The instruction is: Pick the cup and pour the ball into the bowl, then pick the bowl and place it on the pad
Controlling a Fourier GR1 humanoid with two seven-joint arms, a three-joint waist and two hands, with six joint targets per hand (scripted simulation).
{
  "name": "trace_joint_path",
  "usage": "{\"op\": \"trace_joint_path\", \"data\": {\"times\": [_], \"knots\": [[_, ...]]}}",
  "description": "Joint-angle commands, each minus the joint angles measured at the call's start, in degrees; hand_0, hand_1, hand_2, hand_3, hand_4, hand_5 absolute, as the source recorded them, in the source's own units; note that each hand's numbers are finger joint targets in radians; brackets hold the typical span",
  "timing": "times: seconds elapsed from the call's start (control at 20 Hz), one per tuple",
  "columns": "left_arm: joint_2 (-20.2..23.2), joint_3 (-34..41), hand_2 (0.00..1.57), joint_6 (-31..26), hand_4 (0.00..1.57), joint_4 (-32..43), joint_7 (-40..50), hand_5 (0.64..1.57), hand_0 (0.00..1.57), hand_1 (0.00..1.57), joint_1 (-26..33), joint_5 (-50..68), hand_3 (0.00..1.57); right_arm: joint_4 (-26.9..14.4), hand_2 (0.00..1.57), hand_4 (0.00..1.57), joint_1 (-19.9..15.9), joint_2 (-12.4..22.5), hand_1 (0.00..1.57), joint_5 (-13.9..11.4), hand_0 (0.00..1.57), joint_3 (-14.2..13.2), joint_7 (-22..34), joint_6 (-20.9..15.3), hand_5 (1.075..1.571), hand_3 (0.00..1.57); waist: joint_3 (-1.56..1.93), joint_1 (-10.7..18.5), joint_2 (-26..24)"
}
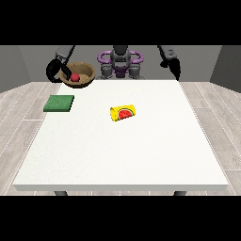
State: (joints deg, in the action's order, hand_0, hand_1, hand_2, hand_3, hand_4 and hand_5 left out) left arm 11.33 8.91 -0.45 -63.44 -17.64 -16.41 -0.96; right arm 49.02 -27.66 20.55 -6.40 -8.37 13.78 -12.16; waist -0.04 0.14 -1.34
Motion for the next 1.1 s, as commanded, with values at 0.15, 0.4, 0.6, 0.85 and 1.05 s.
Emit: {"op": "trace_joint_path", "data": {"times": [0.15, 0.4, 0.6, 0.85, 1.05], "knots": [[4.7, 3.7, 0.0, -5.8, 1.25, -3.7, 2.4, 1.503, 0.0, 0.0, -3.0, 5.3, 0.0, -3.6, 1.57, 0.88, 0.9, 10.0, 1.57, 2.8, 1.57, -6.2, -6.7, 6.9, 1.57, 0.22, 0.07, 3.3, 4.4], [16.0, 13.0, 0.0, -14.9, 1.31, -1.4, 0.4, 1.567, 0.0, 0.0, -3.2, 13.0, 0.0, -5.5, 1.57, 0.87, 2.8, 10.1, 1.57, 4.1, 1.57, -9.5, -11.1, 4.2, 1.571, 0.0, 0.06, 6.5, 7.9], [24.3, 19.6, 0.0, -20.4, 1.28, 3.3, -2.7, 1.571, 0.0, 0.0, -6.4, 17.2, 0.0, -5.6, 1.57, 0.8, -0.7, 13.5, 1.57, 5.1, 1.57, -12.0, -13.5, 4.1, 1.568, 0.0, 0.03, 6.8, 14.1], [26.1, 20.7, 0.0, -21.1, 1.21, 7.9, -5.9, 1.563, 0.0, 0.0, -7.4, 17.0, 0.0, -6.3, 1.57, 0.76, -3.6, 10.3, 1.57, 4.9, 1.57, -11.6, -15.4, 1.1, 1.567, 0.0, 0.04, 5.5, 16.1], [28.1, 22.1, 0.0, -24.2, 1.19, 8.6, -6.5, 1.558, 0.0, 0.0, -5.5, 18.6, 0.0, -10.5, 1.57, 0.0, -3.3, 15.1, 1.57, 7.5, 1.57, -16.9, -14.3, 0.0, 1.56, 0.71, 0.06, 6.0, 16.7]]}}
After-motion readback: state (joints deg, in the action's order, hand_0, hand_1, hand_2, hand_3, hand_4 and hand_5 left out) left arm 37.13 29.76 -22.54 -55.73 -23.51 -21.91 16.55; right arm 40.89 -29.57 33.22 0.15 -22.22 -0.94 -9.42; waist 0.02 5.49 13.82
